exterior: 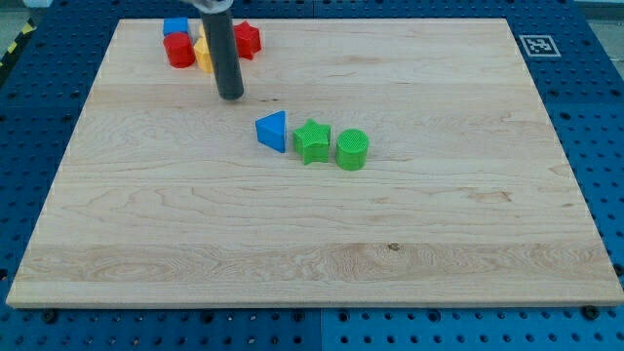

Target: Move the triangle into the bottom side of the red star

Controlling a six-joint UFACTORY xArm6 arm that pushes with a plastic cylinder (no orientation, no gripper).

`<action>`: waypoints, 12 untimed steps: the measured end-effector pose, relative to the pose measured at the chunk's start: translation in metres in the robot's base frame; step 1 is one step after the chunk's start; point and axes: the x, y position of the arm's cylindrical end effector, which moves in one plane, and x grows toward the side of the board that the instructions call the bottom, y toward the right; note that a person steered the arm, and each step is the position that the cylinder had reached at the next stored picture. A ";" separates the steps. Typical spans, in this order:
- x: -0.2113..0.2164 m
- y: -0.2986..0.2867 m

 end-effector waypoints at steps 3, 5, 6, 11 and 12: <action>0.063 0.078; -0.012 0.092; -0.012 0.093; -0.013 0.093; -0.006 0.090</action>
